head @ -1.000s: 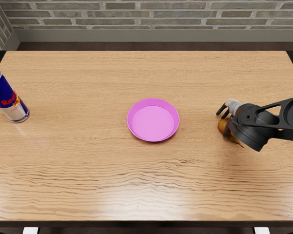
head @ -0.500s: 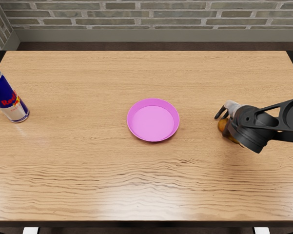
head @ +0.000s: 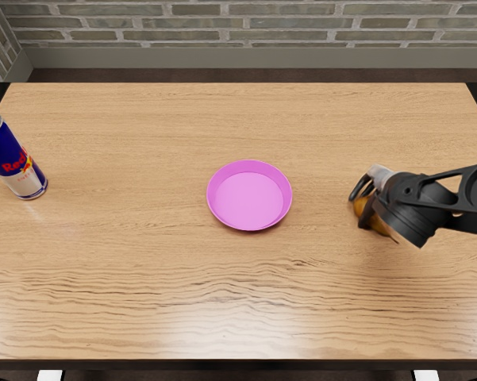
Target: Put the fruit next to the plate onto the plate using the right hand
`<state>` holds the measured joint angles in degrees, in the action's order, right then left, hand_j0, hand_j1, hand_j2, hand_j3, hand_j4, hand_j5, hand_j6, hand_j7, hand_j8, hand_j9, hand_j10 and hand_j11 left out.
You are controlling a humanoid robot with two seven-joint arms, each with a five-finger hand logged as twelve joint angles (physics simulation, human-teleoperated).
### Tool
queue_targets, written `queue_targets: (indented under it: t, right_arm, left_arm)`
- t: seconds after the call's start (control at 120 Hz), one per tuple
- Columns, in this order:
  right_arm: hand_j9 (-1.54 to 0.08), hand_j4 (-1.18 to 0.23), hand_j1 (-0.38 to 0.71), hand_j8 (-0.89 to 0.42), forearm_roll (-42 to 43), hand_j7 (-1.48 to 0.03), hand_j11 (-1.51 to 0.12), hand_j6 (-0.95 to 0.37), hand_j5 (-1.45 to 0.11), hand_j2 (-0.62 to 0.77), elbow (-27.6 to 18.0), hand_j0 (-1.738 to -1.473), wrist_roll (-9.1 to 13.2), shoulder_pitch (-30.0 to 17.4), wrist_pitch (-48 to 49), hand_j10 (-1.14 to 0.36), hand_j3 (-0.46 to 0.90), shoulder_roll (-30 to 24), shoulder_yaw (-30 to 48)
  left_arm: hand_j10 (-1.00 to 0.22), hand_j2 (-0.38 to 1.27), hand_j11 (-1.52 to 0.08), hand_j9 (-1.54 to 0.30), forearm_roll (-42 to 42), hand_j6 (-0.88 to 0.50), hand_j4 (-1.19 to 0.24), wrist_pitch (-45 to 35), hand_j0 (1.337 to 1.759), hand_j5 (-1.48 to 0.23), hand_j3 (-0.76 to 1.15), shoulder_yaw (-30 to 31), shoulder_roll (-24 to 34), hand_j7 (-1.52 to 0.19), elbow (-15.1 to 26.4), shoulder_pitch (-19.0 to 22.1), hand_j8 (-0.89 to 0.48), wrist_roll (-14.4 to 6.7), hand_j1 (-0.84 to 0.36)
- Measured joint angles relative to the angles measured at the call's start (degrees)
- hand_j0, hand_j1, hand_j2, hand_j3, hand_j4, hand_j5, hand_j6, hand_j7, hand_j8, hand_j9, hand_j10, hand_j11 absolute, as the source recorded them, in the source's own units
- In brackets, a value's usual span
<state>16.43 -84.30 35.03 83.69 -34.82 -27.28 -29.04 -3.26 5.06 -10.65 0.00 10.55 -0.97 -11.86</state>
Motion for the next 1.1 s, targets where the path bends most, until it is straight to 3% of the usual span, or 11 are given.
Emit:
queue_targets:
  t: [0.05, 0.192, 0.225, 0.333, 0.45, 0.617, 0.742, 0.892, 0.958, 1.1]
  right_arm:
    - [-1.11, -0.83, 0.34, -0.43, -0.27, -1.1, -1.16, -0.51, -1.13, 0.39, 0.16, -1.645, 0.0, -0.21, -0.05, -0.59, 0.0, -0.71, 2.04]
    - [-1.14, -0.84, 0.32, -0.41, -0.66, -1.12, -1.17, -0.5, -1.16, 0.32, 1.66, -1.647, -0.02, -0.28, -0.12, -0.59, 0.0, -1.7, 6.27]
    - [-1.14, -0.84, 0.33, -0.4, -0.86, -1.12, -1.17, -0.51, -1.17, 0.36, 1.85, -1.647, -0.02, -0.33, -0.12, -0.58, 0.0, -2.23, 8.42]
    - [-1.15, -0.84, 0.28, -0.42, -1.16, -1.13, -1.18, -0.51, -1.18, 0.26, 2.18, -1.648, -0.03, -1.49, -0.13, -0.59, 0.0, -5.78, 20.34]
    - [-1.16, -0.85, 0.31, -0.41, -2.79, -1.13, -1.19, -0.51, -1.18, 0.33, 2.21, -1.649, -0.02, -5.31, 1.31, -0.58, 0.0, -6.78, 35.89]
    - [-1.16, -0.85, 0.32, -0.4, -5.33, -1.13, -1.19, -0.5, -1.18, 0.33, 2.8, -1.648, 0.0, -8.62, 4.7, -0.57, 0.0, 0.08, 45.78]
    - [-1.17, -0.85, 0.31, -0.37, -5.73, -1.13, -1.18, -0.5, -1.19, 0.3, 3.92, -1.648, 0.06, -10.35, 5.38, -0.56, 0.0, 4.79, 47.83]
    - [-1.17, -0.84, 0.33, -0.37, -5.74, -1.13, -1.18, -0.48, -1.18, 0.34, 4.41, -1.649, 0.02, -12.27, 5.58, -0.55, 0.0, 6.38, 48.31]
    - [-1.04, -0.76, 0.28, -0.39, -5.4, -1.01, -1.04, -0.49, -1.05, 0.24, 4.49, -1.651, 0.0, -12.81, 5.62, -0.54, 0.0, 6.29, 47.5]
    - [-0.56, -0.41, 0.0, -0.23, -3.92, -0.54, -0.56, -0.27, -0.56, 0.12, 5.14, -1.655, -0.02, -13.23, 5.52, -0.3, 0.0, 5.95, 45.68]
  left_arm:
    - [0.0, 0.0, 0.0, 0.0, 0.0, 0.0, 0.0, 0.0, 1.658, 0.0, 0.0, 0.0, 0.0, 0.0, 0.0, 0.0, 0.0, 0.0, 0.35]
    - [0.0, 0.0, 0.0, 0.0, 0.0, 0.0, 0.0, 0.01, 1.658, 0.0, 0.0, 0.0, 0.0, 0.0, 0.0, 0.0, 0.0, 0.0, 0.35]
    - [0.0, 0.0, 0.0, 0.0, 0.0, 0.0, 0.0, 0.01, 1.658, 0.0, 0.0, 0.0, 0.0, 0.0, 0.0, 0.0, 0.0, 0.0, 0.35]
    - [0.0, 0.0, 0.0, 0.0, 0.0, 0.0, 0.0, 0.0, 1.658, 0.0, 0.0, 0.0, 0.0, 0.0, 0.0, 0.0, 0.0, 0.0, 0.35]
    - [0.0, 0.0, 0.0, 0.0, 0.0, 0.0, 0.0, 0.0, 1.658, 0.0, 0.0, 0.0, 0.0, 0.0, 0.0, 0.0, 0.0, 0.0, 0.35]
    - [0.0, 0.0, 0.0, 0.0, 0.0, 0.0, 0.0, 0.0, 1.658, 0.0, 0.0, 0.0, 0.0, 0.0, 0.0, 0.0, 0.0, 0.0, 0.35]
    - [0.0, 0.0, 0.0, 0.0, 0.0, 0.0, 0.0, 0.0, 1.658, 0.0, 0.0, 0.01, 0.0, 0.0, 0.0, 0.0, 0.0, 0.0, 0.35]
    - [0.0, 0.0, 0.0, 0.0, 0.0, 0.0, 0.0, 0.01, 1.658, 0.0, 0.0, 0.0, 0.0, 0.0, 0.0, 0.0, 0.0, 0.0, 0.35]
    - [0.0, 0.0, 0.0, 0.0, 0.0, 0.0, 0.0, 0.01, 1.658, 0.0, 0.0, 0.01, 0.0, 0.0, 0.0, 0.0, 0.0, 0.0, 0.35]
    - [0.0, 0.0, 0.0, 0.0, 0.0, 0.0, 0.0, 0.0, 1.658, 0.0, 0.0, 0.01, 0.0, 0.0, 0.0, 0.0, 0.0, 0.0, 0.35]
